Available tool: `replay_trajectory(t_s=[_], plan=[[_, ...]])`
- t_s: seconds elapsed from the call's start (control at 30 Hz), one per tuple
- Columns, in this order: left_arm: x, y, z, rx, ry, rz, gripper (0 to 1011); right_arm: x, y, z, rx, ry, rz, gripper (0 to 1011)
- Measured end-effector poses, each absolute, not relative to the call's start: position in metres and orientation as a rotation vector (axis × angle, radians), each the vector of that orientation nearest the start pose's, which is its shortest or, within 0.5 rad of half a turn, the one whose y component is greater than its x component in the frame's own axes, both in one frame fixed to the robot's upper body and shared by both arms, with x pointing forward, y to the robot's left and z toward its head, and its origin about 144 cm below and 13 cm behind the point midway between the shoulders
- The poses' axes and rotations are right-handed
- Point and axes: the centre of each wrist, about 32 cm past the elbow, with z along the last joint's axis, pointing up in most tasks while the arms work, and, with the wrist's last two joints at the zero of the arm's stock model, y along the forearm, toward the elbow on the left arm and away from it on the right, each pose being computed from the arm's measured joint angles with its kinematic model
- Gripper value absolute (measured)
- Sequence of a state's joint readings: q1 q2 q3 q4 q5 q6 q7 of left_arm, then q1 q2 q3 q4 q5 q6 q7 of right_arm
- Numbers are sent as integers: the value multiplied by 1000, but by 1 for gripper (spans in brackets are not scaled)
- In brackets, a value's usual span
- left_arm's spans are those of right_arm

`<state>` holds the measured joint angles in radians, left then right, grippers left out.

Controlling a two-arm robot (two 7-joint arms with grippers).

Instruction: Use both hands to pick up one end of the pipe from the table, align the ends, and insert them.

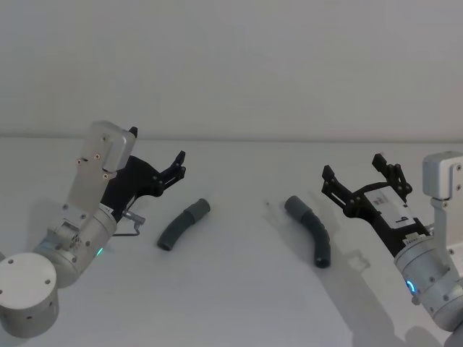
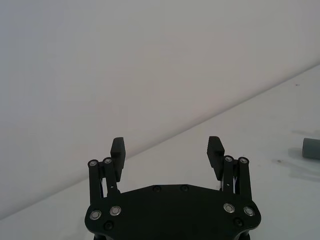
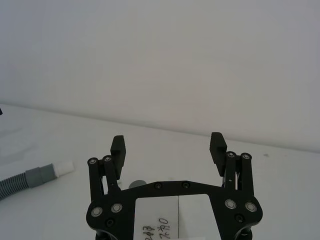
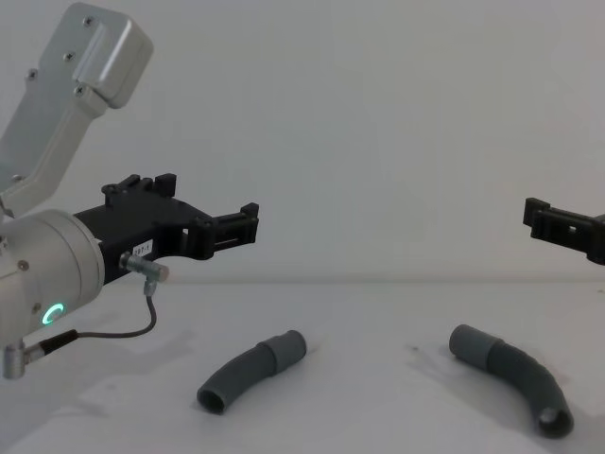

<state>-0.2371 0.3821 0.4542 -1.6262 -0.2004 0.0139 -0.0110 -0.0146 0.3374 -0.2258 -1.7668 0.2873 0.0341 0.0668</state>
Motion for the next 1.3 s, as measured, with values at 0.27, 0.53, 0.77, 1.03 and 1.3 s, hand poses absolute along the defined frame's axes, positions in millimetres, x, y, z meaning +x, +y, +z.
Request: replay_trajectory(t_s=[0.27, 0.53, 0.77, 1.03, 1.3], plan=[[492, 198, 1204, 61, -268, 1124, 1001, 443, -237, 1189, 26, -75, -1229, 1002], [492, 198, 1204, 61, -268, 1124, 1001, 443, -237, 1189, 26, -75, -1229, 1001], [492, 198, 1204, 61, -268, 1124, 1001, 443, -237, 1189, 26, -75, -1229, 1001], [492, 198, 1204, 61, -268, 1124, 1001, 443, -237, 1189, 26, -75, -1229, 1001], [492, 198, 1204, 61, -268, 1124, 1001, 443, -237, 1189, 26, -75, -1229, 1002]])
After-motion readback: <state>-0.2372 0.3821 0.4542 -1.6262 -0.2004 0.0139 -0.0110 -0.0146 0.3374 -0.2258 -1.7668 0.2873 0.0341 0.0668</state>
